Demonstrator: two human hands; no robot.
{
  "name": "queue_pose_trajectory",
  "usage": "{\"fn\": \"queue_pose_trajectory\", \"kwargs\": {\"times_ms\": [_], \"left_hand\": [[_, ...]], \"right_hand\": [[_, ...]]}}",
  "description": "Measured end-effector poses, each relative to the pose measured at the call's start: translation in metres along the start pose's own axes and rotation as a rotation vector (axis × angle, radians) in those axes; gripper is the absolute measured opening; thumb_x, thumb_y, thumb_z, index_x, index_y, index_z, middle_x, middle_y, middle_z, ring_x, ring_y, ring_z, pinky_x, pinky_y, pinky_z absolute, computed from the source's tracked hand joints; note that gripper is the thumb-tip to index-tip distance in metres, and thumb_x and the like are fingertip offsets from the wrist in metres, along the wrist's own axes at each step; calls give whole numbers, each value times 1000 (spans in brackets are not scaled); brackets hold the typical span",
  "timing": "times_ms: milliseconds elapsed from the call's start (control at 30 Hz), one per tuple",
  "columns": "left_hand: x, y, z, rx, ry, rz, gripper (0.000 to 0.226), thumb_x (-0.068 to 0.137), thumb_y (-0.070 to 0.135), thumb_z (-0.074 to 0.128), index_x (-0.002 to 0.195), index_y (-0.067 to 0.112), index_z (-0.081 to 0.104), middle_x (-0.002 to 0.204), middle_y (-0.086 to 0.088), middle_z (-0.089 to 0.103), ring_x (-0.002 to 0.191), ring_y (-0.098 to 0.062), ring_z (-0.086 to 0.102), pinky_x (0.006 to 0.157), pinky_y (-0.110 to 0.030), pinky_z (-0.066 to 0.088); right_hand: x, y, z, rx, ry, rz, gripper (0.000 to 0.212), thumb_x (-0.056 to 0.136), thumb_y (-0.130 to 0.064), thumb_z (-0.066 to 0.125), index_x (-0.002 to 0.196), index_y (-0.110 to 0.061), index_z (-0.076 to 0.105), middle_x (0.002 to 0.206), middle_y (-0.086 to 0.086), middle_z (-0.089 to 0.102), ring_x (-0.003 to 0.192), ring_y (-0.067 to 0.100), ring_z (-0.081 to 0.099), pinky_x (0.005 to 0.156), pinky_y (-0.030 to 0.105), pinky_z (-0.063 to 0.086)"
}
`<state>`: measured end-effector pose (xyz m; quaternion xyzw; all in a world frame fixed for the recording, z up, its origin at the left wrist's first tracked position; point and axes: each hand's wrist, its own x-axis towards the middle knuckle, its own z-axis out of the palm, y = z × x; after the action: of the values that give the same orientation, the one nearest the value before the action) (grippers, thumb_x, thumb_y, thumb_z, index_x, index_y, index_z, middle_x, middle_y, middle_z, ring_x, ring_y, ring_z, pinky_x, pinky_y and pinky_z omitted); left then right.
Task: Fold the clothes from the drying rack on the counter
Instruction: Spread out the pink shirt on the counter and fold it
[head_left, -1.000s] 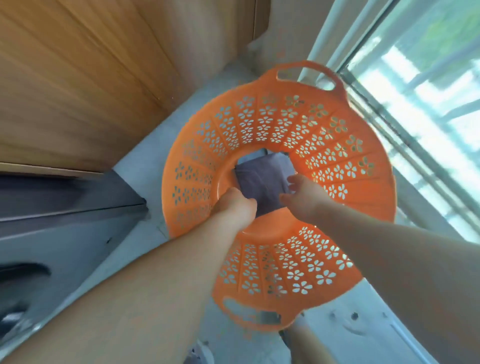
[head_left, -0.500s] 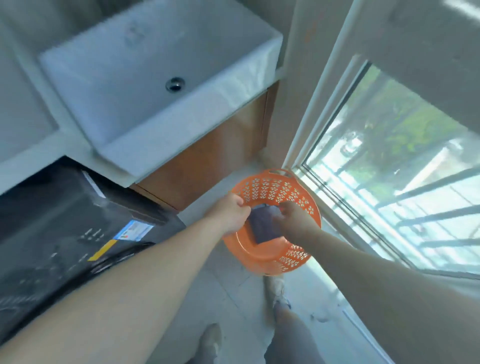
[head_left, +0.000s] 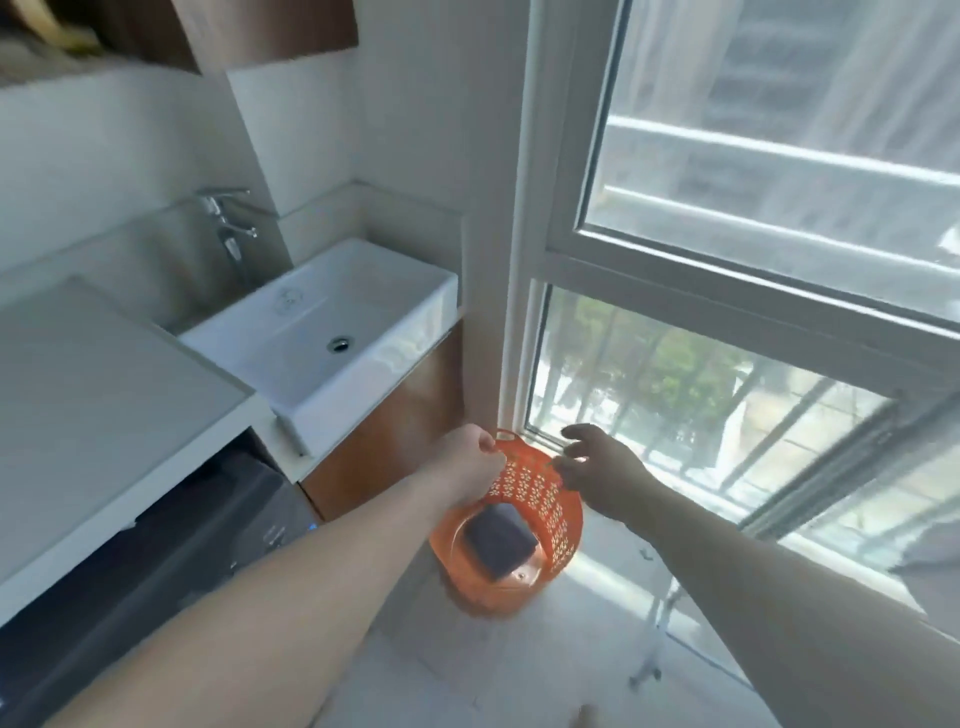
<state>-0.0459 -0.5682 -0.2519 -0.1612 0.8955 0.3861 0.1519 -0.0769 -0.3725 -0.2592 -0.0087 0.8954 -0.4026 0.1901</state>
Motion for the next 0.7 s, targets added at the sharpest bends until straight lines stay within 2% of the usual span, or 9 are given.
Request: {"fn": "queue_pose_trajectory", "kwargs": {"times_ms": [67,167,267,367,500,600,700], "left_hand": [[-14,22,0,15,-3,58,38,86,43,57,121,27,61,122,3,66,110,-21,63,99,-37,52],[-40,70,11,72,-10,183,35,86,43,56,119,29,59,120,1,64,106,-21,62,94,-37,54],[-63,118,32,118,-7,311,35,94,37,56,126,24,60,121,2,64,105,-20,61,84,-31,50],[-87,166,65,146,-11,411,34,95,38,57,126,24,61,118,5,66,105,-18,62,94,-36,53],[-127,234,126,181,-37,551,31,96,34,59,123,20,64,116,3,67,107,-20,62,96,-35,51],[-160,286,179,205,-83,668,29,95,32,60,121,20,67,113,3,69,105,-18,63,93,-32,50],[-195,334,230,213,-146,757,31,95,33,60,121,18,68,114,3,71,106,-17,64,95,-34,51]], "right_hand": [[-19,-1,-22,-47,26,-47,50,92,-36,68,137,-19,54,123,5,68,94,28,72,88,45,58],[-57,0,-66,-100,125,-115,45,98,-35,63,139,-17,54,123,3,68,100,26,70,83,33,53],[-95,17,-109,-122,209,-133,42,99,-34,61,137,-18,56,123,1,69,101,23,69,91,36,53],[-137,47,-148,-110,275,-128,35,98,-32,62,131,-19,63,123,-2,69,101,20,69,97,35,51],[-199,99,-211,-92,348,-75,26,99,-31,61,121,-21,68,106,-8,71,92,12,69,78,26,48],[-242,143,-260,-51,442,-26,20,98,-29,63,112,-18,71,97,-4,75,80,12,73,75,28,56],[-284,188,-308,-30,559,38,16,96,-29,63,104,-19,73,88,-6,74,75,10,70,61,15,49]]}}
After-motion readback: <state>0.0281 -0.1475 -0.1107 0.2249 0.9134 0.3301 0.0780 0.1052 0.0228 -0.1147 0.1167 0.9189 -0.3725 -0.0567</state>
